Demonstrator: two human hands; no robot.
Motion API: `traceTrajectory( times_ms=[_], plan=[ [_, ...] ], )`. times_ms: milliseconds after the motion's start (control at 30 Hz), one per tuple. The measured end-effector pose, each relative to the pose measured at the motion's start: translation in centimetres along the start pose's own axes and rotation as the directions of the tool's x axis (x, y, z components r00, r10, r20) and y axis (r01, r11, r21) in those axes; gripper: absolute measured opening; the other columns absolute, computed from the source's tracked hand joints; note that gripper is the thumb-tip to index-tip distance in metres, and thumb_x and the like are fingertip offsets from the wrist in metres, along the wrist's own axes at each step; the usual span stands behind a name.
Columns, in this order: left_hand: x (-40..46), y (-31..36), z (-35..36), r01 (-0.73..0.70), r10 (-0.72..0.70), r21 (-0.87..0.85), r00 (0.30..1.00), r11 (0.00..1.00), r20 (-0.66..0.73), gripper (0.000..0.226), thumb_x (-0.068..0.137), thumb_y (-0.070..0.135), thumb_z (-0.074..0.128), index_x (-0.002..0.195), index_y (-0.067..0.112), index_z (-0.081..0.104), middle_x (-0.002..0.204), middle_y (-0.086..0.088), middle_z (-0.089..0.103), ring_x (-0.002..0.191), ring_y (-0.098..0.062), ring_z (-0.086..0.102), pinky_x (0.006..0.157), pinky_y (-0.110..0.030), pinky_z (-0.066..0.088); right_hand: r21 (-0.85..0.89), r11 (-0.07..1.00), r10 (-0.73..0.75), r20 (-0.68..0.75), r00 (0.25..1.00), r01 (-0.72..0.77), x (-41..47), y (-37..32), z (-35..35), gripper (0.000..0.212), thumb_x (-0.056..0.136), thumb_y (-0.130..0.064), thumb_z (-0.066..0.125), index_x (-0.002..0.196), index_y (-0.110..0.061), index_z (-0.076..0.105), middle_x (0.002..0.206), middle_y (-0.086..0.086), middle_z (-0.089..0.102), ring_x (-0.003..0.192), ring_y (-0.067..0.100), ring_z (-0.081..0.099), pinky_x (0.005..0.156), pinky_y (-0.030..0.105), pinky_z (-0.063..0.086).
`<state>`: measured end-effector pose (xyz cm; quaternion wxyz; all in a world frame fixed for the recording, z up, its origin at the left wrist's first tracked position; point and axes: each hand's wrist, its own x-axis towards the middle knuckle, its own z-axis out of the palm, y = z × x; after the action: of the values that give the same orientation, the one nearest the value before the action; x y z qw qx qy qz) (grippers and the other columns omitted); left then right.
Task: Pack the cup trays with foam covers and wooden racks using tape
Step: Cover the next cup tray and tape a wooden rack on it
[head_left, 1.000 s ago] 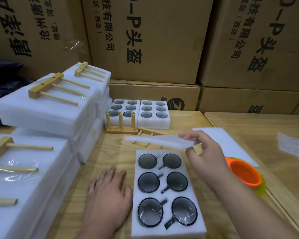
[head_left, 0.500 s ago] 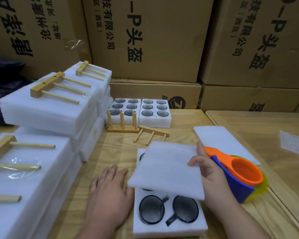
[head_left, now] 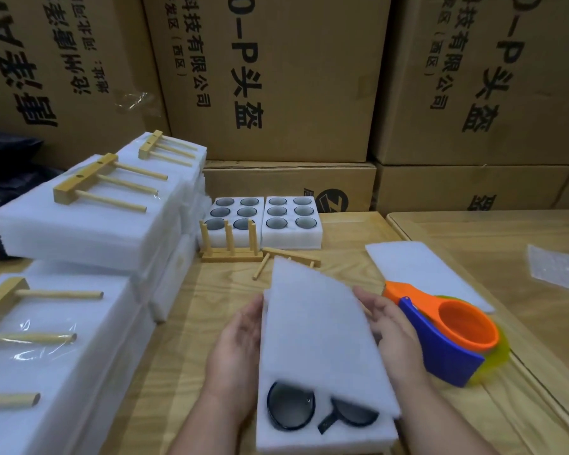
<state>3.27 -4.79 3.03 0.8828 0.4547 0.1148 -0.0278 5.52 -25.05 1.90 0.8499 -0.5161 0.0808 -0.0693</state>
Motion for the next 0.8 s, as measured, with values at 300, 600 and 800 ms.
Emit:
traceTrajectory(
  times_ms=[300,600,800],
  plan=[
    [1.6,-1.0,-0.5,0.01,-0.003,-0.258,1.0,0.966,0.027,0.045,0.097,0.035,0.046,0.134,0.016,0.062,0.137,-0.007,0.065,0.133,-0.027,0.055,0.114,-0.048,0.037,-0.034,0.998,-0.046,-0.004,0.999,0.045,1.0,1.3,-0.5,0.039,0.095,0.012,0.045,0.11,-0.014,0.069,0.121,-0.011,0.073,0.103,0.009,0.071,0.068,0.02,0.055],
    [1.4,-1.2,-0.4,-0.075,0.082,-0.102,0.994,0.992,0.073,0.056,0.081,0.015,0.056,0.136,0.019,0.057,0.122,0.005,0.073,0.102,-0.009,0.072,0.069,-0.023,0.058,0.0,1.0,0.003,0.069,0.998,-0.003,1.6,0.5,0.2,0.041,0.097,0.006,0.045,0.126,-0.017,0.061,0.121,-0.004,0.073,0.099,0.01,0.074,0.067,0.021,0.057],
    [0.9,-1.5,-0.3,-0.095,0.097,-0.025,0.992,0.995,0.084,0.053,0.095,-0.003,0.036,0.136,0.02,0.058,0.117,0.006,0.075,0.097,-0.011,0.074,0.064,-0.023,0.058,-0.015,0.998,0.061,0.094,0.994,-0.059,1.3,0.3,0.1,0.04,0.098,0.0,0.043,0.128,-0.018,0.062,0.123,0.005,0.073,0.114,0.025,0.068,0.089,0.041,0.052]
  ],
)
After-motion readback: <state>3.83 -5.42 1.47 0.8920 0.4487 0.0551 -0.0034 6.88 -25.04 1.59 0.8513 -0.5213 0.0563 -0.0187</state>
